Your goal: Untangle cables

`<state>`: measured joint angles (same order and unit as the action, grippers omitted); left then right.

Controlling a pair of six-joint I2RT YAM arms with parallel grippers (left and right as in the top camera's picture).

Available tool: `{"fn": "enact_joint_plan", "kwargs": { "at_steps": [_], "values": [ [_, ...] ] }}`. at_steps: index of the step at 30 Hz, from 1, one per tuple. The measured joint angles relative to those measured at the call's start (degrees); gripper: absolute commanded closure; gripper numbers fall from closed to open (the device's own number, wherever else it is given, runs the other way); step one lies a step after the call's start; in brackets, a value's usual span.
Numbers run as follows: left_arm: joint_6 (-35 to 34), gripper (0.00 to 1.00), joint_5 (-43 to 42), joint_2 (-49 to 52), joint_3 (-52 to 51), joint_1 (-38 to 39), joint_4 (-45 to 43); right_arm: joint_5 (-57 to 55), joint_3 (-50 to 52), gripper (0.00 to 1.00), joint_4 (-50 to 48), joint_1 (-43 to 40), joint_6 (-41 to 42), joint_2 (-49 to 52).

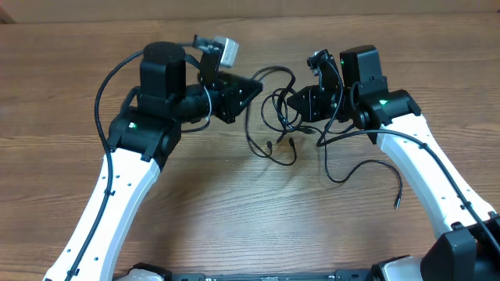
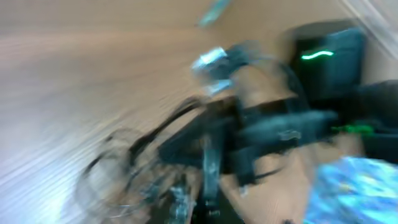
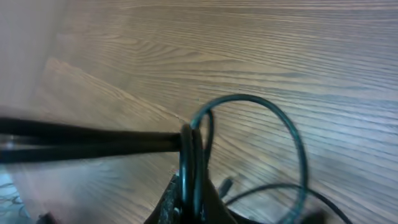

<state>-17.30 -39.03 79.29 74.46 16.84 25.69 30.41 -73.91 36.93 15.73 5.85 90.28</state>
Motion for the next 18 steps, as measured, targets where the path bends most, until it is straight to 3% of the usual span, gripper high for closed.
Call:
{"fn": "enact_joint_plan", "kwargs": {
  "at_steps": [2, 4, 7, 9, 12, 18],
  "values": [
    [-0.11, 0.37, 6.58, 0.13, -0.02, 0.0, 5.03, 3.32, 0.04, 0.96, -0.66, -0.04, -0.42, 0.04],
    [-0.57, 0.33, 12.13, 0.61, 0.0, 0.0, 8.2, 7.74, 0.07, 0.96, -1.97, 0.02, -1.16, 0.04],
    [-0.81, 0.37, 17.11, 2.01, 0.0, 0.0, 9.53, 14.45, 0.07, 0.96, -3.74, 0.02, -1.88, 0.04],
    [-0.98, 0.51, 18.1, 2.93, 0.0, 0.0, 9.55, 18.05, 0.07, 0.96, -4.35, 0.02, -2.16, 0.04],
    [-1.18, 0.65, 17.81, 4.13, 0.0, 0.02, 9.55, 21.73, 0.07, 0.96, -4.44, 0.02, -2.4, 0.04],
    [-0.98, 0.6, 15.63, 6.73, 0.0, 0.02, 9.53, 30.14, 0.07, 0.96, -5.2, 0.02, -3.52, 0.04]
  ]
}}
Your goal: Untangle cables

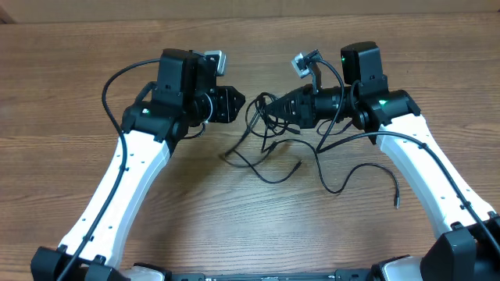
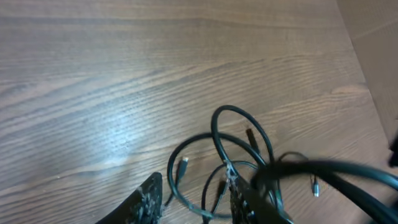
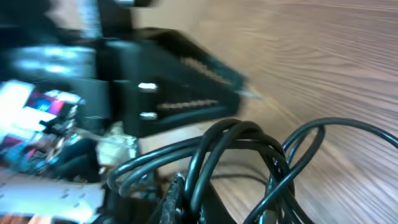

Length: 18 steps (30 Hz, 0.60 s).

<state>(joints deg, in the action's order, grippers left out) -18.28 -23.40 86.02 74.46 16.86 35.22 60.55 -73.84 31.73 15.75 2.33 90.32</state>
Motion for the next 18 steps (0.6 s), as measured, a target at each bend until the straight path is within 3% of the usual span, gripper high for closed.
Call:
{"fn": "enact_joint_plan", "kwargs": {
  "at_steps": [4, 18],
  "values": [
    [0.2, 0.34, -0.57, 1.22, 0.0, 0.0, -0.42, 3.28, 0.0, 0.96, -0.2, 0.0, -0.76, 0.0],
    [-0.94, 0.35, -7.3, 1.53, 0.0, 0.0, -4.17, 12.83, 0.02, 0.96, -7.3, 0.0, 0.63, 0.0]
  ]
}}
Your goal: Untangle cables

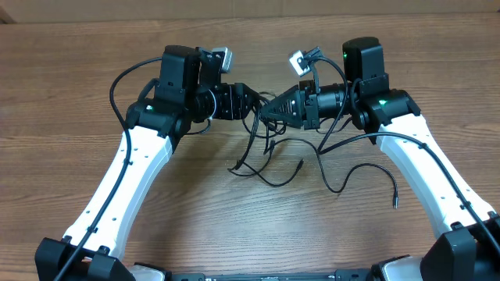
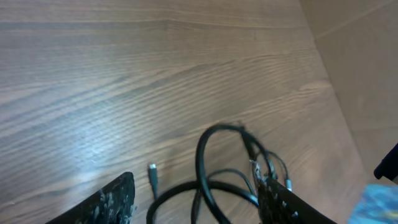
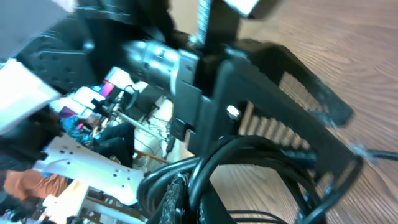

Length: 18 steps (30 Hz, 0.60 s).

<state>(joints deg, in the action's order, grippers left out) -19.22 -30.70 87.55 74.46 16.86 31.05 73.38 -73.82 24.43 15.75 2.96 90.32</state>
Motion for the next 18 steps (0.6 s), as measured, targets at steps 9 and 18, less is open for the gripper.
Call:
{"fn": "enact_joint_plan", "kwargs": {
  "at_steps": [9, 18],
  "values": [
    [-0.37, 0.32, -3.21, 0.92, 0.0, -0.02, 0.0, 6.51, 0.0, 0.96, -5.42, 0.0, 1.55, 0.0],
    [-0.37, 0.3, -9.18, 2.62, 0.0, -0.02, -2.1, 12.41, 0.0, 0.96, -8.92, -0.02, 1.77, 0.0]
  ]
}}
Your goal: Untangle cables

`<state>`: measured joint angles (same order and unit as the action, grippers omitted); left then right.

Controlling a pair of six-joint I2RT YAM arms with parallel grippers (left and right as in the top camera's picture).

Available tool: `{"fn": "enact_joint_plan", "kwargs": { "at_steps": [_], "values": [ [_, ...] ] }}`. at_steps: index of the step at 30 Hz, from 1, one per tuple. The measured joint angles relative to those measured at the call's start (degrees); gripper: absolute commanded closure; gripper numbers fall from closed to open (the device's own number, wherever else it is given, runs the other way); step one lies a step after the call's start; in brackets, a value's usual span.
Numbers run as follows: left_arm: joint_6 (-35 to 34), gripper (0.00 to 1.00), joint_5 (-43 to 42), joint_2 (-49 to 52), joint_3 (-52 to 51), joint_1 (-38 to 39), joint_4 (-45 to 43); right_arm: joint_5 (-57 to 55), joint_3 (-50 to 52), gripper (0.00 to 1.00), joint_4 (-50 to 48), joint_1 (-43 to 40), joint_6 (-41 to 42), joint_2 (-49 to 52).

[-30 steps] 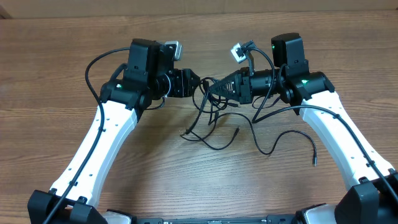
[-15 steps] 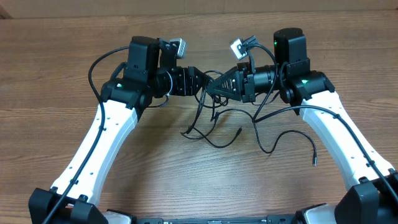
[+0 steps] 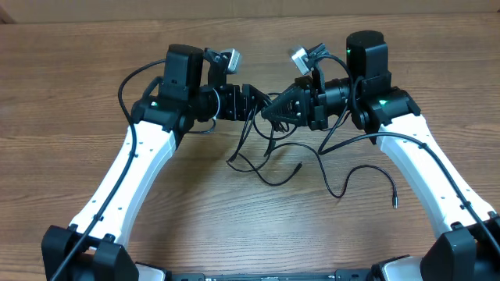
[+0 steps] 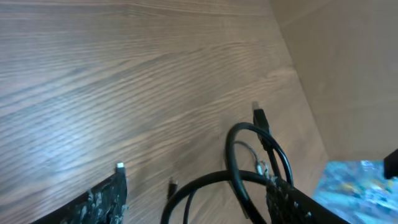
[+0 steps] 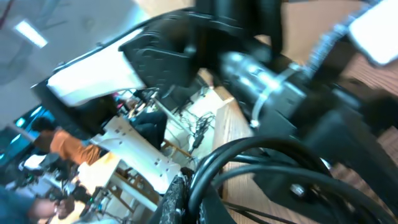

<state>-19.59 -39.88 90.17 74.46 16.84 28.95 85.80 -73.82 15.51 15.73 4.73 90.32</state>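
Observation:
A tangle of thin black cables [image 3: 266,139] hangs between my two grippers above the wooden table. In the overhead view my right gripper [image 3: 273,110] points left, and it is shut on a bunch of cable loops [image 5: 205,171] pinched at the finger roots. My left gripper [image 3: 255,100] points right, nose to nose with it. In the left wrist view the left gripper [image 4: 196,190] stands wide open, with a cable loop [image 4: 252,152] and an arc of cable lying between its fingers [image 4: 102,199]. Loose plug ends [image 3: 232,161] trail down onto the table.
A longer strand of cable [image 3: 361,172] lies on the table [image 3: 234,226] at the right and ends in a small plug [image 3: 394,203]. Both arms' own grey leads loop beside their wrists. The table's far edge [image 3: 437,14] runs along the top.
My left gripper has moved a little to the right, so the cable loops now sit deeper between its open fingers. The right gripper still holds the bunch and has tilted slightly.
At first my right gripper held the bunch low, with the left gripper close at its left. Then the left gripper stood farther back, its fingers narrower. After that its fingers were wide open at the bunch, and now they straddle the loops.

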Motion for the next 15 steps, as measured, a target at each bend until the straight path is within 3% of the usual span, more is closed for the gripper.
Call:
{"fn": "enact_joint_plan", "kwargs": {
  "at_steps": [7, 15],
  "values": [
    [-0.02, 0.55, -7.17, 1.9, 0.0, 0.0, -0.48, 1.99, 0.0, 0.96, -2.75, 0.0, 1.33, 0.02],
    [0.0, 0.7, -15.15, 2.16, 0.0, 0.0, -0.48, 2.25, 0.0, 0.96, -3.5, 0.02, 1.57, 0.02]
  ]
}}
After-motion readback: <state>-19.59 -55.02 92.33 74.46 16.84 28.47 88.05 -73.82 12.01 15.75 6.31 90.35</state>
